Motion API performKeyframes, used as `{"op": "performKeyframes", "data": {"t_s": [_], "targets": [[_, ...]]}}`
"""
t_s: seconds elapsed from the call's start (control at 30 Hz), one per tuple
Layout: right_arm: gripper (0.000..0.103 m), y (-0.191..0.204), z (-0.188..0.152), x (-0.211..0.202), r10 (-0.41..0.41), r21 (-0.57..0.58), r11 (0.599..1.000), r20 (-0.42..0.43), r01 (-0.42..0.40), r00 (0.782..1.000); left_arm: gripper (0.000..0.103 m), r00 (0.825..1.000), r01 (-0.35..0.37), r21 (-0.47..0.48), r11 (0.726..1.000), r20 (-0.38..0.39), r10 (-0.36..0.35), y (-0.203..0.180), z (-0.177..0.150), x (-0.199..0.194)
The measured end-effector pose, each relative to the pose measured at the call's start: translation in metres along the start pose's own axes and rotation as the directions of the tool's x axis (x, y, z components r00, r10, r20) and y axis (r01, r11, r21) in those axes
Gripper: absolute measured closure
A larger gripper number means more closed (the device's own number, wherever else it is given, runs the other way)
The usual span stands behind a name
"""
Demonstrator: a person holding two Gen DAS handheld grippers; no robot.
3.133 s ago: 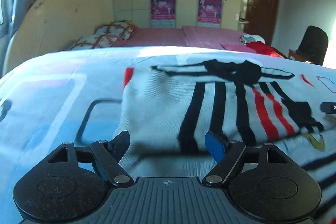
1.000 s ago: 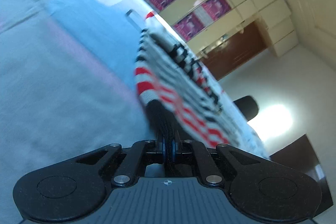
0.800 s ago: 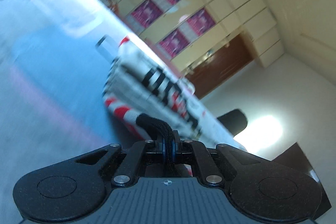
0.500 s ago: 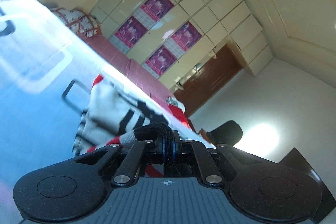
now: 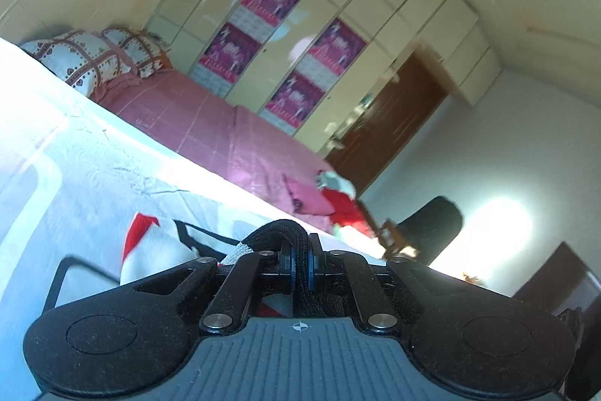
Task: Fold small clothes
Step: 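Carry the hem over the sweater body with both grippers toward the collar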
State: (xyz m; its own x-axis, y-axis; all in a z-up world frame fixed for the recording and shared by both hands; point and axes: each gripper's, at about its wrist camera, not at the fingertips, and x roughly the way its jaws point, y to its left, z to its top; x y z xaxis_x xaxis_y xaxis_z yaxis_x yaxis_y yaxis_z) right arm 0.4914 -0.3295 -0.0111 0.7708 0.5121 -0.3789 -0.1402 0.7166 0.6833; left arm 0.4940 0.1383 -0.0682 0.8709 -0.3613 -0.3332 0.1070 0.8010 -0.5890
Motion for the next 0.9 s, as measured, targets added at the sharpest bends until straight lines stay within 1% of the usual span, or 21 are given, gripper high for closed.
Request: {"op": "performKeyframes", "data": {"t_s": [0.13,0.2,0.23,0.27,0.3,0.33,0.37,0.4,0.43,0.47,0.53,0.57,0.6,0.63,0.67,0.73,0.77,0.8,0.83,0.87,0.9], "targets": [[0.097,-0.037,0.011,0.057,-0.023,0.060,0.998,-0.043,0.026,0.999,0.098,0.997,-0.059,-0.041,0.997,-0.060,0.057,0.029,0.007,0.063],[0.087,-0.056,0.011,0.091,-0.047,0.072,0.996,-0.095,0.054,0.994,0.097,0.989,-0.119,-0.107,0.987,-0.103,0.108,0.052,0.001,0.095],[0.081,-0.065,0.009,0.106,-0.076,0.076,0.993,-0.121,0.085,0.990,0.095,0.984,-0.146,-0.149,0.978,-0.119,0.129,0.062,-0.004,0.104],[0.084,-0.070,0.007,0.113,-0.110,0.069,0.990,-0.126,0.119,0.986,0.086,0.982,-0.167,-0.184,0.969,-0.120,0.146,0.069,-0.010,0.108],[0.080,-0.074,0.004,0.111,-0.099,0.072,0.992,-0.111,0.107,0.989,0.077,0.988,-0.143,-0.206,0.968,-0.092,0.126,0.070,-0.018,0.104],[0.077,-0.075,0.001,0.106,-0.073,0.084,0.993,-0.095,0.081,0.993,0.070,0.993,-0.111,-0.198,0.974,-0.052,0.102,0.067,-0.023,0.097],[0.065,-0.074,-0.001,0.099,-0.059,0.082,0.994,-0.077,0.066,0.995,0.050,0.994,-0.109,-0.168,0.980,-0.019,0.108,0.061,-0.026,0.091],[0.049,-0.072,-0.003,0.092,-0.060,0.066,0.996,-0.051,0.063,0.997,0.024,0.993,-0.110,-0.141,0.984,0.015,0.114,0.055,-0.028,0.084],[0.045,-0.071,-0.004,0.086,-0.063,0.054,0.996,-0.021,0.064,0.998,0.014,0.990,-0.123,-0.117,0.985,0.050,0.130,0.051,-0.027,0.078],[0.045,-0.071,-0.004,0.081,-0.059,0.049,0.997,-0.003,0.059,0.998,0.012,0.988,-0.134,-0.090,0.987,0.070,0.141,0.048,-0.026,0.074],[0.050,-0.069,-0.002,0.081,-0.058,0.021,0.998,-0.020,0.058,0.998,0.012,0.987,-0.153,-0.047,0.987,0.043,0.155,0.044,-0.020,0.074],[0.051,-0.065,-0.001,0.082,-0.057,-0.009,0.998,-0.028,0.057,0.998,0.012,0.985,-0.171,-0.002,0.985,0.025,0.171,0.039,-0.017,0.076],[0.052,-0.061,0.000,0.084,-0.063,-0.047,0.997,-0.038,0.061,0.997,0.015,0.979,-0.204,0.066,0.977,0.011,0.204,0.032,-0.016,0.078],[0.052,-0.057,0.004,0.091,-0.086,-0.090,0.993,-0.048,0.081,0.995,0.018,0.970,-0.239,0.135,0.962,-0.008,0.242,0.027,-0.015,0.082],[0.053,-0.052,0.008,0.096,-0.119,-0.137,0.984,-0.055,0.111,0.991,0.023,0.963,-0.256,0.178,0.950,-0.042,0.267,0.027,-0.011,0.087],[0.054,-0.043,0.008,0.106,-0.178,-0.221,0.962,-0.064,0.160,0.982,0.031,0.944,-0.266,0.221,0.938,-0.134,0.300,0.026,-0.007,0.098],[0.055,-0.040,0.007,0.111,-0.206,-0.253,0.950,-0.073,0.181,0.976,0.040,0.932,-0.279,0.244,0.929,-0.166,0.323,0.024,-0.011,0.104],[0.056,-0.036,0.006,0.117,-0.223,-0.286,0.939,-0.089,0.189,0.971,0.043,0.918,-0.297,0.281,0.913,-0.179,0.353,0.019,-0.015,0.108],[0.056,-0.030,0.003,0.122,-0.228,-0.319,0.930,-0.105,0.184,0.968,0.045,0.915,-0.305,0.322,0.896,-0.162,0.370,0.013,-0.021,0.106],[0.056,-0.027,0.000,0.128,-0.240,-0.352,0.918,-0.126,0.183,0.962,0.061,0.911,-0.314,0.346,0.884,-0.151,0.383,0.008,-0.023,0.104],[0.058,-0.022,-0.004,0.135,-0.268,-0.391,0.900,-0.146,0.194,0.952,0.070,0.907,-0.325,0.364,0.873,-0.140,0.396,0.003,-0.024,0.103]]}}
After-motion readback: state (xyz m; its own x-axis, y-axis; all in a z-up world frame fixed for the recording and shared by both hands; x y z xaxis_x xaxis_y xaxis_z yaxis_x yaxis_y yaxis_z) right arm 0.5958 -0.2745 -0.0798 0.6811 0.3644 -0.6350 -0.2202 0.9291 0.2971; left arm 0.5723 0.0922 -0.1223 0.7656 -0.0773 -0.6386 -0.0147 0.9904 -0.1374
